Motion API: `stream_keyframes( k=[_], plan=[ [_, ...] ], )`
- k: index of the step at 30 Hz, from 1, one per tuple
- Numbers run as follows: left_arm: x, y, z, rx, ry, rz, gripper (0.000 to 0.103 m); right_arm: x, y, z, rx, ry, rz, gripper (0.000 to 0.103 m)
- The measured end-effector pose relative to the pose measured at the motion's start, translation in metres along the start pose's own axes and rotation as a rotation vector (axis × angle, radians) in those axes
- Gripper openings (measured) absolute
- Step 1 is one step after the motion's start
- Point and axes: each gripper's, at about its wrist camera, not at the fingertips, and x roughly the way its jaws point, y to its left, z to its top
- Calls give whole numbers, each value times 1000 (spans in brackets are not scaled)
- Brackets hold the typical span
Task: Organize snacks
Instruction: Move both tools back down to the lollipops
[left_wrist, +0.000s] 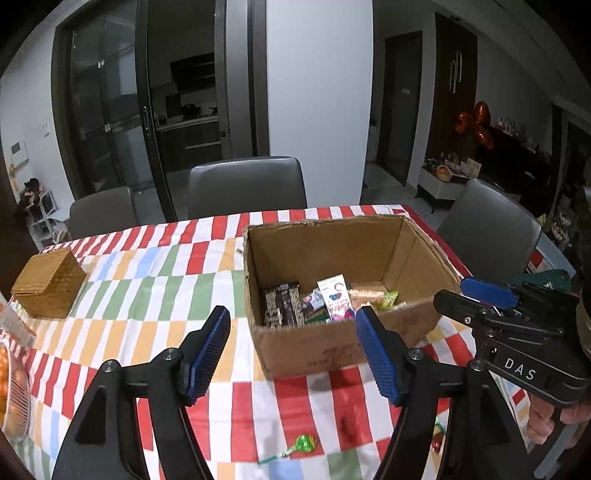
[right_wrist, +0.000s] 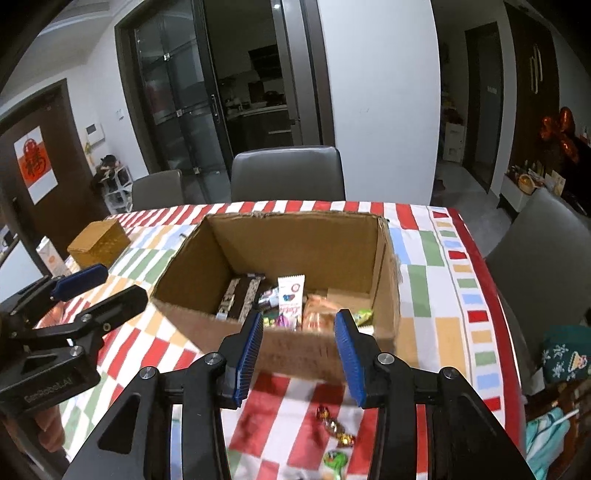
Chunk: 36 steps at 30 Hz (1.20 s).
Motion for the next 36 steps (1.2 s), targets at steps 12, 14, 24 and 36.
stream_keyframes(
  k=[12, 14, 24, 36],
  plan=[
    [-17, -8, -52, 21, 47, 25, 72, -17, -1, -45, 27, 48, -27, 42],
    [-16, -11, -59, 33, 61, 30, 72, -17, -2, -54, 23, 62, -31, 42],
    [1, -16, -103, 42, 159, 29, 72, -4, -10, -97, 22, 158, -69, 42],
    [33, -21, -136, 86, 238, 12, 71, 26, -19, -138, 47, 271, -80, 42]
  ],
)
